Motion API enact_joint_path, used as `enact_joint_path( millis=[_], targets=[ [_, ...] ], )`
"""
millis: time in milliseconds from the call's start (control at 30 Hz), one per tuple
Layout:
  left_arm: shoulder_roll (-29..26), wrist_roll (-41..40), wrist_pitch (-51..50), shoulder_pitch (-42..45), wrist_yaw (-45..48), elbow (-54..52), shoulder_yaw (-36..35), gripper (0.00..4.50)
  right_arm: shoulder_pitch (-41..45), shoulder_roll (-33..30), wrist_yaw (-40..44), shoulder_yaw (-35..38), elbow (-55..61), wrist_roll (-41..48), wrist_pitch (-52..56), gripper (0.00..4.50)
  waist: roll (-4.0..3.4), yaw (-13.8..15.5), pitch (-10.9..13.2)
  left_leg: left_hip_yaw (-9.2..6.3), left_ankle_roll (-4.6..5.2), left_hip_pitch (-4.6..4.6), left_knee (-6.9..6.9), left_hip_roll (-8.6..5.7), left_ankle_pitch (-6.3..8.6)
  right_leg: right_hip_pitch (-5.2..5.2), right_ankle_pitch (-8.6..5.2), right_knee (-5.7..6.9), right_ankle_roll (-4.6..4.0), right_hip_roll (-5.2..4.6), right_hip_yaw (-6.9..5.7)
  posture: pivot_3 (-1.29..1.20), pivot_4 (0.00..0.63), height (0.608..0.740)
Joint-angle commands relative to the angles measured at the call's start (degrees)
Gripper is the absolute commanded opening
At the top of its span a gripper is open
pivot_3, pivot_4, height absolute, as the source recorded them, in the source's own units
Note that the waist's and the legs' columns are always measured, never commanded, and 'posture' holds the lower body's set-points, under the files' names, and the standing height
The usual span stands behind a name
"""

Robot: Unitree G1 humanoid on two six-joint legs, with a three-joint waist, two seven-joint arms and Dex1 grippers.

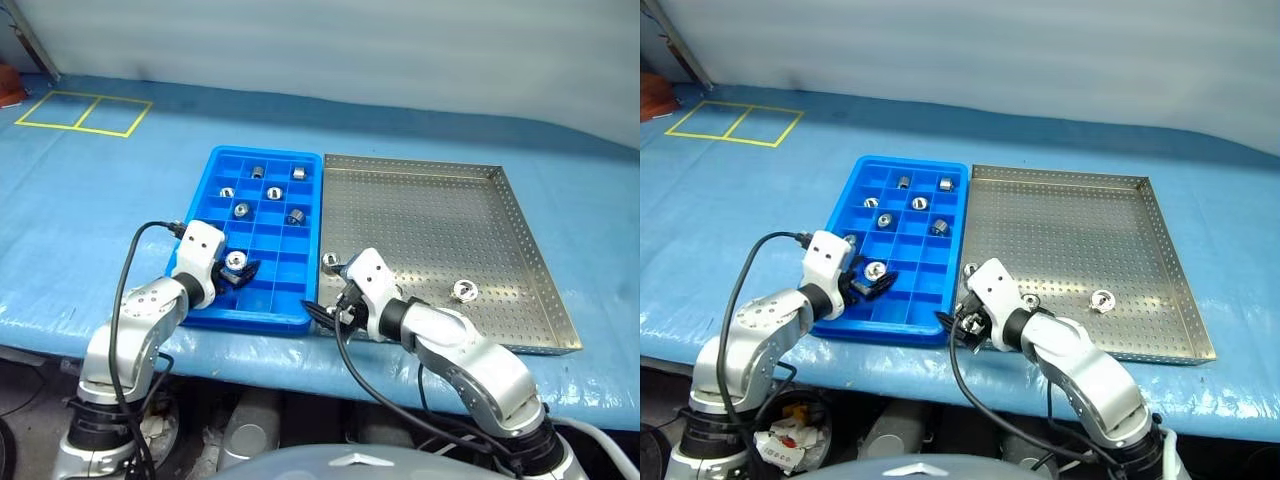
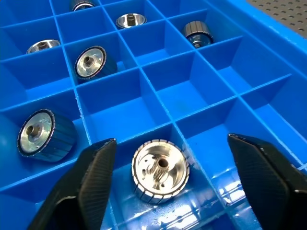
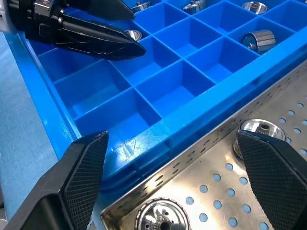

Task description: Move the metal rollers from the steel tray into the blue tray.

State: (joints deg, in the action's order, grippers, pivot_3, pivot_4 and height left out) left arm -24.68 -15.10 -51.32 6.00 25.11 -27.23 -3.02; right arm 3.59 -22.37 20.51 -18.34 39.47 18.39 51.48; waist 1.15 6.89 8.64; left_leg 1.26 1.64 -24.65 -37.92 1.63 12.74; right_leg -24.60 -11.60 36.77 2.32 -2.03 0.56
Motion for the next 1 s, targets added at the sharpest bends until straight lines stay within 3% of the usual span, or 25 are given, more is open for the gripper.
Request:
enact_joint_path(
  millis=[33, 367, 633, 800, 1000],
  targets=[
    [0.3, -3.6, 2.8, 2.0, 2.1, -1.7, -2.4, 4.48, -0.6, -0.9, -0.4, 3.0, 3.3, 0.3, 0.0, 4.5, 0.0, -0.3, 0.0, 0.0, 0.0, 0.0, 0.0, 0.0, 0.0, 0.0, 0.0, -0.01, 0.0, 0.0, 0.0, 0.21, 0.15, 0.74],
    [-0.2, -5.6, 8.7, 5.5, 6.7, -1.0, 4.2, 4.48, -4.5, -5.1, -0.3, 10.3, 6.1, 1.1, 1.1, 4.5, 0.01, -1.8, 0.0, 0.02, 0.02, 0.0, 0.02, -0.02, 0.0, 0.03, 0.0, -0.02, 0.0, 0.01, 0.01, 0.19, 0.15, 0.74],
    [-3.6, -2.5, 14.0, 20.7, 18.5, 10.9, 15.8, 4.48, -11.6, -6.5, -1.2, 15.1, 9.6, 1.2, 2.5, 4.5, 0.02, -1.9, 0.0, 0.01, 0.03, -0.01, -0.03, -0.07, 0.0, 0.04, -0.01, -0.04, 0.01, 0.05, 0.01, 0.17, 0.15, 0.74],
    [0.5, -0.5, 17.5, 30.8, 25.7, 22.7, 23.4, 4.48, -16.9, -6.1, -3.0, 18.5, 12.3, 0.7, 3.1, 4.5, 0.01, -2.6, 0.0, 0.03, 0.06, -0.05, -0.02, -0.13, 0.02, 0.04, -0.02, -0.07, 0.02, 0.09, 0.03, 0.1, 0.15, 0.74],
    [7.8, 3.0, 22.0, 36.7, 29.1, 36.2, 28.5, 4.48, -22.2, -3.7, -6.2, 20.0, 16.1, 0.1, 3.3, 4.5, 0.01, -4.8, 0.0, 0.03, 0.09, -0.06, -0.05, -0.22, 0.03, 0.04, -0.05, -0.06, 0.04, 0.27, 0.17, 0.0, 0.15, 0.74]
  ],
)
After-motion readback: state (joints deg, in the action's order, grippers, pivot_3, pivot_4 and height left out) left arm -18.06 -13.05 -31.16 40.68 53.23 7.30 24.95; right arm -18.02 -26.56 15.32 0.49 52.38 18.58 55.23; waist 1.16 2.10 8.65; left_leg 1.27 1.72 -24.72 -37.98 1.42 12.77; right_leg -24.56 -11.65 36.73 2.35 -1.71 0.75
